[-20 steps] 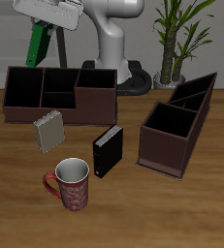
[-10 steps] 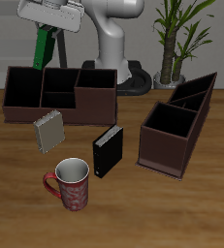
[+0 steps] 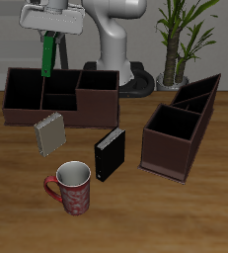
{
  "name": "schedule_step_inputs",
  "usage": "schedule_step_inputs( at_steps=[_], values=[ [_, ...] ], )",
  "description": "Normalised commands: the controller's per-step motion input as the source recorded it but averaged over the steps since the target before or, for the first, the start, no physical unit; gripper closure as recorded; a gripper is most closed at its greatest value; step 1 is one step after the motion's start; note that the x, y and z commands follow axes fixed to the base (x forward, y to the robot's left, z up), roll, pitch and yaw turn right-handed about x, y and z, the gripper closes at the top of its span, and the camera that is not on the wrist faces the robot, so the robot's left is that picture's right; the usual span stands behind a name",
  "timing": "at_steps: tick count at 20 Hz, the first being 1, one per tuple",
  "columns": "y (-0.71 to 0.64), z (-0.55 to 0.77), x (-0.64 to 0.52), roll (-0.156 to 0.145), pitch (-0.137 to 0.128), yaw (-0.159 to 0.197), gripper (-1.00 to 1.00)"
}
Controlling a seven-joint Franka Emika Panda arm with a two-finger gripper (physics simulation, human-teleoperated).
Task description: Place the green book into the back desk caddy's back compartment
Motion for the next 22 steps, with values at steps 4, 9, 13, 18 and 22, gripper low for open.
schedule_step_inputs(
  at_steps=[4, 9, 13, 18, 22],
  values=[
    [-0.09, -0.15, 0.01, 0.072, 0.101, 0.333, 1.00],
    [-0.31, 0.08, -0.03, -0.031, 0.039, 0.193, 1.00],
    [-0.19, 0.25, -0.12, 0.018, -0.029, 0.396, 1.00],
    [-0.05, 0.15, -0.09, -0.048, -0.040, 0.196, 1.00],
    [0.07, 0.10, -0.07, 0.045, 0.035, 0.200, 1.00]
  ],
)
